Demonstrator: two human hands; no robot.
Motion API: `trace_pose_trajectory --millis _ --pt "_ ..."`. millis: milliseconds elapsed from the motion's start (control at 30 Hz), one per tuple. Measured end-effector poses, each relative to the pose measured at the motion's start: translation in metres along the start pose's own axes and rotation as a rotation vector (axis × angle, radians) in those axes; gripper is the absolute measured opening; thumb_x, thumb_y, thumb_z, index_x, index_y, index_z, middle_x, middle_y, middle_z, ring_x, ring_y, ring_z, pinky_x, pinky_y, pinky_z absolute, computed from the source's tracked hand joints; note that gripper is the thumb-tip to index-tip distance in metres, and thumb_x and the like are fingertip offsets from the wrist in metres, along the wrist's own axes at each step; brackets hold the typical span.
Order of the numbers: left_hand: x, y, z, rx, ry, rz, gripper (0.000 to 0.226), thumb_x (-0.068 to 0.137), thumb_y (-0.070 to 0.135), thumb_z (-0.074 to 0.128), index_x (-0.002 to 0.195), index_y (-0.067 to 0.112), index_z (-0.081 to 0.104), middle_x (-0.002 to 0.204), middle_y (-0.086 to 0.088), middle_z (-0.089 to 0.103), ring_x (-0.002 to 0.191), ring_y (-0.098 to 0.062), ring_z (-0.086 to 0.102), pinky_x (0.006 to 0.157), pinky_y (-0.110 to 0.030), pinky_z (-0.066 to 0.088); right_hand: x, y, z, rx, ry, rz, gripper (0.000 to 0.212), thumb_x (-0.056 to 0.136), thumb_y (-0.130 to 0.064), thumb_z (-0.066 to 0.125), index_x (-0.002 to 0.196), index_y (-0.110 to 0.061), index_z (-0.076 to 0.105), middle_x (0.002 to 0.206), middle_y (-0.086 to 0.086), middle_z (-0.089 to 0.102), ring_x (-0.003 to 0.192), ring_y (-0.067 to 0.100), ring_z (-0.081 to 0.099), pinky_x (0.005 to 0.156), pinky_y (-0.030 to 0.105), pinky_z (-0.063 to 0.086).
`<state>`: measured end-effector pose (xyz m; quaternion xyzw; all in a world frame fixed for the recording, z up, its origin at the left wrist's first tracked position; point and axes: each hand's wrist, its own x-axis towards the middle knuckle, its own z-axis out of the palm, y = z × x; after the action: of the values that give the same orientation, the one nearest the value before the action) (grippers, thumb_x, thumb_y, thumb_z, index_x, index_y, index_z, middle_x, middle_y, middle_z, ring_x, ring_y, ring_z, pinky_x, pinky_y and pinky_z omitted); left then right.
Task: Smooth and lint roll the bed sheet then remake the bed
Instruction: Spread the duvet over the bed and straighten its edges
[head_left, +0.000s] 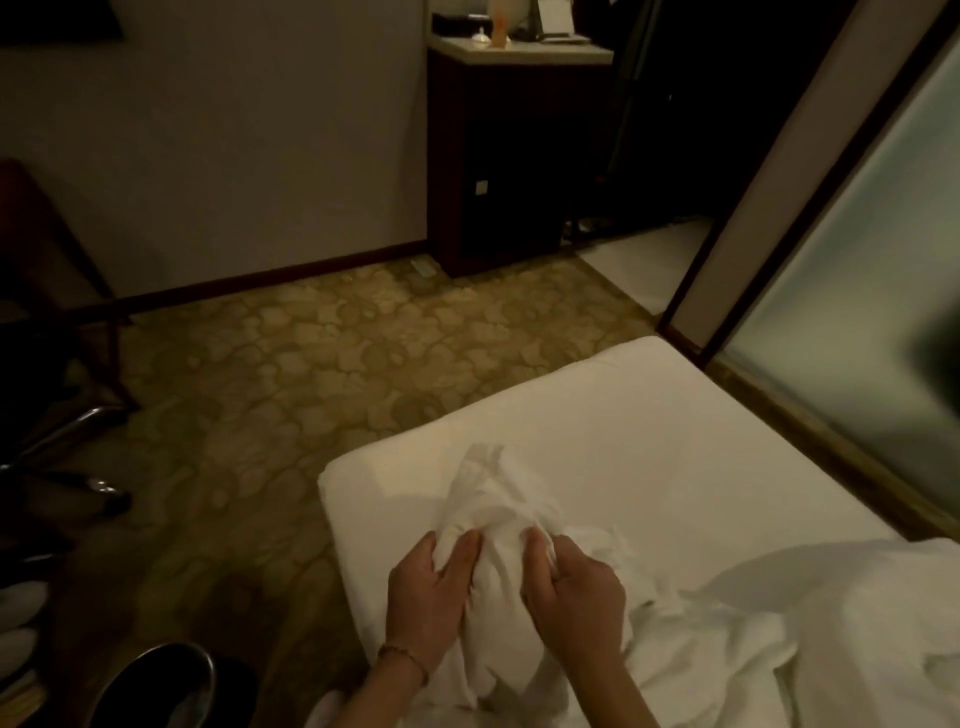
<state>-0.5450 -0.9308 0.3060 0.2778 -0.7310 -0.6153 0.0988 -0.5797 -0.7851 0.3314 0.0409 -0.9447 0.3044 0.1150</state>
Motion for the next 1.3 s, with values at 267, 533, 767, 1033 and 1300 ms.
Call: trace_pose_trajectory --millis 267,533,767,1033,1300 --pt "0.054 0.032 -0.069 -0.044 -0.132 0.058 0.037 0.085 0.053 0.066 0.073 0.018 0.067 0.071 0.009 0.07 0.071 -0.008 0.064 0.065 -0.02 0.052 0.017 -0.091 0.023 0.132 0.264 0.179 0.041 0.077 -0.04 0.046 0.051 -0.02 0.022 0.044 0.0 0.023 0.039 0.007 0.026 0.045 0.028 0.027" --pt "0.178 0.09 -0.105 -0.116 -0.244 0.199 0.044 0.08 0.065 0.059 0.075 0.022 0.066 0.073 0.009 0.069 0.07 -0.008 0.064 0.066 -0.024 0.054 0.108 -0.179 0.06 0.097 0.423 0.191 0.045 0.081 -0.039 0.049 0.053 -0.022 0.019 0.041 -0.003 0.019 0.037 0.006 0.028 0.044 0.015 0.02" --pt "0.274 0.119 -0.083 -0.147 -0.4 0.217 0.033 0.081 0.06 0.064 0.09 0.029 0.071 0.086 0.019 0.073 0.082 -0.001 0.068 0.07 -0.018 0.054 0.185 -0.191 0.09 0.063 0.517 0.239 0.046 0.084 -0.04 0.049 0.052 -0.025 0.02 0.041 -0.005 0.023 0.038 0.007 0.029 0.044 0.019 0.023" --pt "0.407 0.134 -0.022 -0.081 -0.517 0.087 0.023 0.081 0.062 0.068 0.079 0.04 0.072 0.081 0.021 0.073 0.082 -0.004 0.07 0.071 -0.024 0.055 0.311 -0.176 0.156 0.086 0.568 0.495 0.047 0.084 -0.049 0.044 0.05 -0.02 0.029 0.041 -0.002 0.035 0.041 0.012 0.04 0.046 0.03 0.032" --pt "0.574 0.163 0.035 -0.021 -0.416 -0.035 0.05 0.077 0.07 0.068 0.09 0.023 0.074 0.085 0.001 0.075 0.085 -0.022 0.069 0.075 -0.04 0.059 0.476 -0.184 0.231 -0.052 0.489 0.486 0.048 0.091 -0.052 0.047 0.054 -0.024 0.034 0.045 -0.004 0.045 0.043 0.011 0.043 0.05 0.029 0.037"
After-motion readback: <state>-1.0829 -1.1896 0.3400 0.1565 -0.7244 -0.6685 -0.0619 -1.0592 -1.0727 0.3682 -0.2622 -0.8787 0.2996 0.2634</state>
